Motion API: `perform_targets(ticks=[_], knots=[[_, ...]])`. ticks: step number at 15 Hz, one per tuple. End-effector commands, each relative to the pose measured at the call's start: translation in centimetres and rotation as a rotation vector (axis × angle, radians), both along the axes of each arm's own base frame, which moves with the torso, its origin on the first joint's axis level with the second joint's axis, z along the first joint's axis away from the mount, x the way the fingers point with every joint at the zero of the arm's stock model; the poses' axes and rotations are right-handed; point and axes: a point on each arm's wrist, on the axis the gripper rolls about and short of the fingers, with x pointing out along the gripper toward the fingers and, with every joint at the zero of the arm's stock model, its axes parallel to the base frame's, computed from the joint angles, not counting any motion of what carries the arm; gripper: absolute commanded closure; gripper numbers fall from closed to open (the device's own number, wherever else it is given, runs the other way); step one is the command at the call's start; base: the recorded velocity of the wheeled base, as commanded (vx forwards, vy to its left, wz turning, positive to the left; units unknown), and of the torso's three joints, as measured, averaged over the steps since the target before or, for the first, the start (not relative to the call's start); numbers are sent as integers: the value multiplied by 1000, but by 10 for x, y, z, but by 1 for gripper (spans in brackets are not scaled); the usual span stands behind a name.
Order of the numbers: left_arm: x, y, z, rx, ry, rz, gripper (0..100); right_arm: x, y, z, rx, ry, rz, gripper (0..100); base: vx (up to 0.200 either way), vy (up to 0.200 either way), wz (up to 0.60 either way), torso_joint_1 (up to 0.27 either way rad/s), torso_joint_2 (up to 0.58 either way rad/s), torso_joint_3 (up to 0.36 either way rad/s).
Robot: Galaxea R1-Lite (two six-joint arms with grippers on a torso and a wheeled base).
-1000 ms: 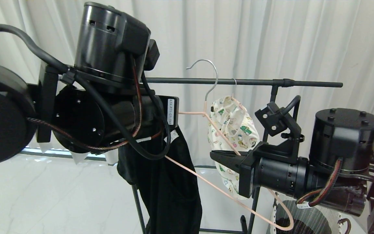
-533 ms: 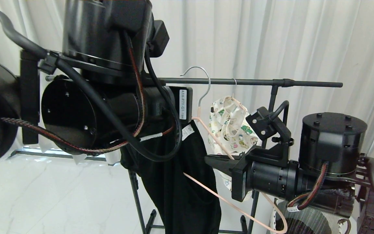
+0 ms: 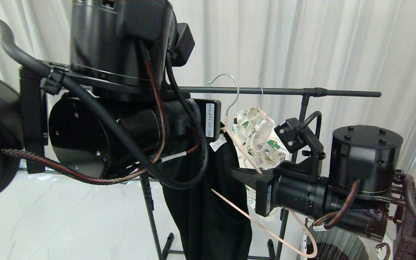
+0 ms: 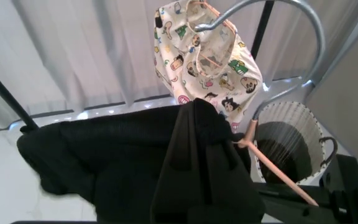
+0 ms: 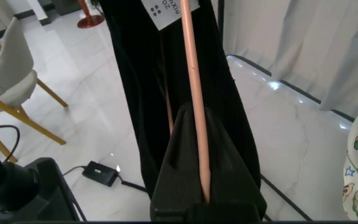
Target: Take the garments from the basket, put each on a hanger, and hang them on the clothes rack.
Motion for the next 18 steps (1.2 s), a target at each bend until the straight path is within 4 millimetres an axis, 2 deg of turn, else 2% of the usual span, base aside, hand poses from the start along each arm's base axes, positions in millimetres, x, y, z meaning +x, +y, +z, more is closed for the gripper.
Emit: perform_targets(ticks=[1,6,10,13,18], knots=[[-2,2,2,-6,-4,-1,0,2,-1,2,10,-7,-13,100,0,0,0,0,0,0],[2,7,4,-9,-8,22,0,10,-8,4,12,-24,-54,100,0,0,0,0,0,0],[5,13,6,-17,-15,45,0,19,-11,14,51,-97,-89,100,0,0,0,0,0,0],[-2,20,10,0,-34,34,0,23,-14,14,40,-116,-103,100,0,0,0,0,0,0],[-20,31,-1,123,-41,-68,0,23,-15,16,40,-134,-105,100,0,0,0,0,0,0]])
